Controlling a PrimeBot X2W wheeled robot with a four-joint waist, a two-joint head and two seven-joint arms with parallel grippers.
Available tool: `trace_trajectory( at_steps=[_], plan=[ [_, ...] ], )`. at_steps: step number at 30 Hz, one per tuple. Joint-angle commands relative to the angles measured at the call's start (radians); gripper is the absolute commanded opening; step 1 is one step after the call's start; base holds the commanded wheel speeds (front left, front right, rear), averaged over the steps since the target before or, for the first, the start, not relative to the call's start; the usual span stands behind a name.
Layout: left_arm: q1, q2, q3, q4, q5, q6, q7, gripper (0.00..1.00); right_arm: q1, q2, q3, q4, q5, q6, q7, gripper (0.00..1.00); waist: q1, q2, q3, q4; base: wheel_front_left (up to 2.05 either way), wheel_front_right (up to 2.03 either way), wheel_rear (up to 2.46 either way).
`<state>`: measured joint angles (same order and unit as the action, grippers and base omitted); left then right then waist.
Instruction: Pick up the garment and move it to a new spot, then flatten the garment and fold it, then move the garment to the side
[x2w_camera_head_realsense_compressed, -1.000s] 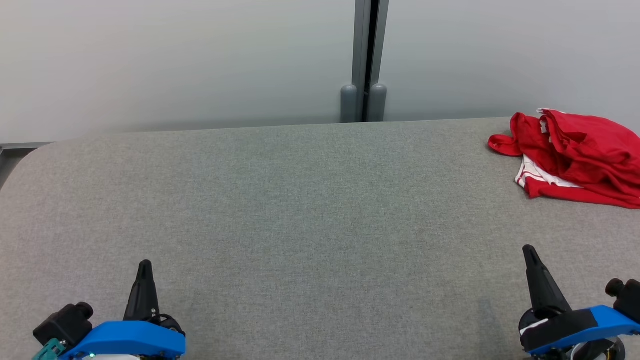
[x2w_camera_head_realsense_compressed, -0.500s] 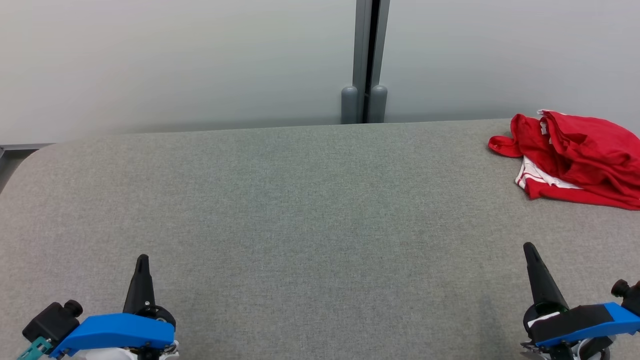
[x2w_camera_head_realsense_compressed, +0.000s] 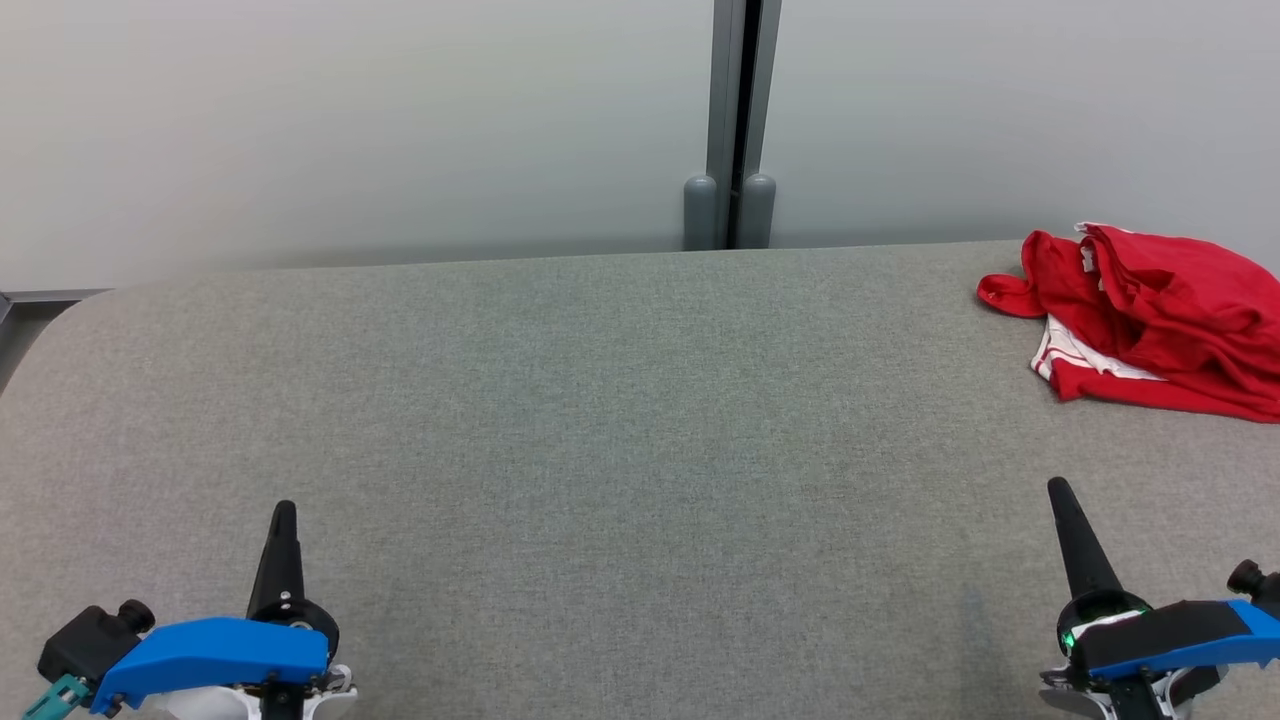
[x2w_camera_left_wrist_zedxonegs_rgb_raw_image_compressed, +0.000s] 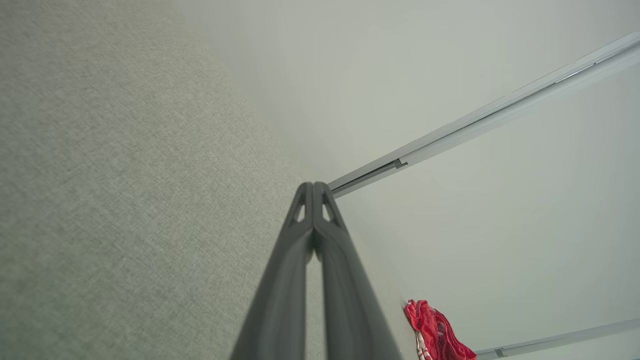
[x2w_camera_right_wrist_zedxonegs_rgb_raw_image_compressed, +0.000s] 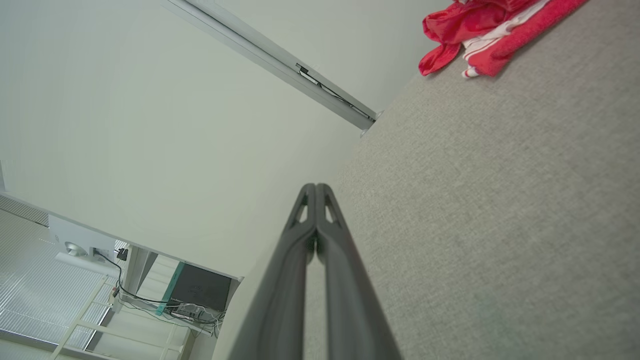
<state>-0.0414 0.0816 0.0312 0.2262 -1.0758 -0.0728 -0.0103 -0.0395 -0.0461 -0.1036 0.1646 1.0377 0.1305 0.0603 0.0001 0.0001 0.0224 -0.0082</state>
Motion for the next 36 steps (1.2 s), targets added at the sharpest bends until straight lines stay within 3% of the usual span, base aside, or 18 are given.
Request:
trace_trajectory(
  at_steps=[1, 36],
  plan=[
    [-0.022, -0.001, 0.011, -0.006, -0.025, -0.009, 0.006, 0.00, -0.026, -0.005, -0.003, -0.004, 0.028, 0.000, 0.003, 0.00, 0.0000, -0.0001, 0.000, 0.000, 0.00, 0.00, 0.00],
    [-0.053, -0.019, 0.056, 0.010, -0.338, -0.041, 0.080, 0.00, -0.057, -0.006, -0.009, 0.049, 0.364, 0.000, 0.034, 0.00, 0.0000, -0.0001, -0.011, 0.005, 0.00, 0.00, 0.00]
  ],
)
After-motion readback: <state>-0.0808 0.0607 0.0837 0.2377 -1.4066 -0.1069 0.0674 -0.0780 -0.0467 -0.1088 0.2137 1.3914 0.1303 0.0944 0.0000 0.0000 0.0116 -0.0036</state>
